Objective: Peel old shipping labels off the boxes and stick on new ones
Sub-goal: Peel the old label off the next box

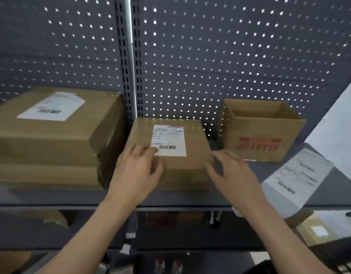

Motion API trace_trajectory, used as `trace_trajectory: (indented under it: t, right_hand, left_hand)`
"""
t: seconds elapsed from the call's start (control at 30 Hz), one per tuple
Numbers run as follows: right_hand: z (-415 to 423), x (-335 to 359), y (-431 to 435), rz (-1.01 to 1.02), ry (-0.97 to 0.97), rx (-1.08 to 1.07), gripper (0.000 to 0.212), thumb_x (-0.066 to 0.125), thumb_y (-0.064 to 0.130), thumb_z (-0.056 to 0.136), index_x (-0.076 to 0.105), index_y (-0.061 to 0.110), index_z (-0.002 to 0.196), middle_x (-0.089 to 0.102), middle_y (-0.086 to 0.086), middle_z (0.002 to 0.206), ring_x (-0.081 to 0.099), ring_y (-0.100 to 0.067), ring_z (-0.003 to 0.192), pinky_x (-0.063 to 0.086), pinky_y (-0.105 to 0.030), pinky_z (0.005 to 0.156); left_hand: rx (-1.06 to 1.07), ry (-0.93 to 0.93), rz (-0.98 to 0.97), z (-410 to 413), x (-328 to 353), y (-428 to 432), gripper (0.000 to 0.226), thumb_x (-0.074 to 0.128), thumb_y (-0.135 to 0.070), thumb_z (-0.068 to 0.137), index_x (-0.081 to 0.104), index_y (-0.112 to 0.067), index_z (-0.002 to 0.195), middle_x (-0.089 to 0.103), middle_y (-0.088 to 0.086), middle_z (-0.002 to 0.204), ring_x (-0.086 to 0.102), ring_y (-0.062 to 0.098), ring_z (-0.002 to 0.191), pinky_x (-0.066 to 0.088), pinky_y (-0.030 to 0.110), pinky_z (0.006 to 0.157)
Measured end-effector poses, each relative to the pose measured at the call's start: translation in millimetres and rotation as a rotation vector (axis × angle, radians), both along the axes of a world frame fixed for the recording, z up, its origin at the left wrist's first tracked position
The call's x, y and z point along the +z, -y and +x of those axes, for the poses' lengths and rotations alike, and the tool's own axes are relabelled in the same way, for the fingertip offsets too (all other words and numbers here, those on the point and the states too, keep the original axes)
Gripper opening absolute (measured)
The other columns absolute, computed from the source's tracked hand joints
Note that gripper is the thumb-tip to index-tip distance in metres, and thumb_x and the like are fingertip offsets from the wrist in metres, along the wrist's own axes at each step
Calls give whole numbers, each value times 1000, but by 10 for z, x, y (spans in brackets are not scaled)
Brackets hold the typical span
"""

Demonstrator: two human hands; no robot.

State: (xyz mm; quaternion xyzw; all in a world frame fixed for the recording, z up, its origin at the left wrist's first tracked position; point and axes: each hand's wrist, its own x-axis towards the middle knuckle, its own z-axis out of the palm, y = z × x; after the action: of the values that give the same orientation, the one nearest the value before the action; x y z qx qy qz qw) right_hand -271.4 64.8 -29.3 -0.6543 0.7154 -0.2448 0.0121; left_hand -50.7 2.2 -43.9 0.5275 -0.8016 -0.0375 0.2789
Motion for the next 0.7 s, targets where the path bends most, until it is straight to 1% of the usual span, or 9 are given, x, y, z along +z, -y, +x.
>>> trace_trajectory:
  t: [0.1,0.17,0.27,0.33,0.47,0.53,0.6,0.7]
  right_hand:
    - [137,-11,246,-14,-53,7,32,60,34,93,64,19,121,61,0,115,56,-21,106,49,-34,85]
    - [186,-17,405,-36,-121,23,28,65,29,90,68,17,116,64,0,109,59,-22,101,52,-40,84]
    - [215,-15,626,-30,-223,64,16,70,25,86,73,17,100,66,2,97,61,-23,93,53,-40,79]
    - [225,2,727,-1,-258,98,12,69,26,87,74,18,94,67,2,94,61,-24,92,53,-39,79]
    - [194,30,862,38,-247,132,16,64,30,92,75,22,100,68,5,97,60,-18,94,50,-36,83]
    - [164,21,965,49,-222,134,19,60,33,94,74,23,103,67,7,100,58,-15,97,47,-30,86]
    - [135,5,1101,45,-201,132,22,57,34,96,73,23,107,66,7,103,56,-14,100,44,-27,87]
    - [109,-19,1352,46,-174,120,24,54,32,99,72,20,109,64,4,105,54,-15,104,45,-29,85]
  left_hand:
    - [-32,30,5,120,-72,231,35,58,-35,90,65,-16,119,63,2,118,51,23,115,45,46,100]
    - [-66,34,13,167,-100,388,35,55,-38,90,65,-18,117,61,-1,118,50,21,115,43,45,103]
    - [-110,43,26,173,-97,580,36,52,-43,91,65,-21,116,60,-4,119,50,18,114,43,41,102]
    - [-132,62,38,153,-91,666,37,51,-44,90,65,-21,117,60,-4,119,51,19,113,45,39,98]
    - [-144,76,90,99,-81,809,43,50,-46,91,57,-25,129,54,-6,130,45,18,122,42,39,102]
    - [-139,81,118,56,-71,894,45,50,-46,91,55,-26,131,52,-7,134,43,18,125,40,38,105]
    - [-130,83,146,5,-62,981,45,50,-46,91,54,-27,132,50,-7,136,42,19,127,38,39,106]
    - [-109,76,194,-59,-57,1101,49,48,-49,92,50,-29,137,48,-6,139,38,18,129,35,40,109]
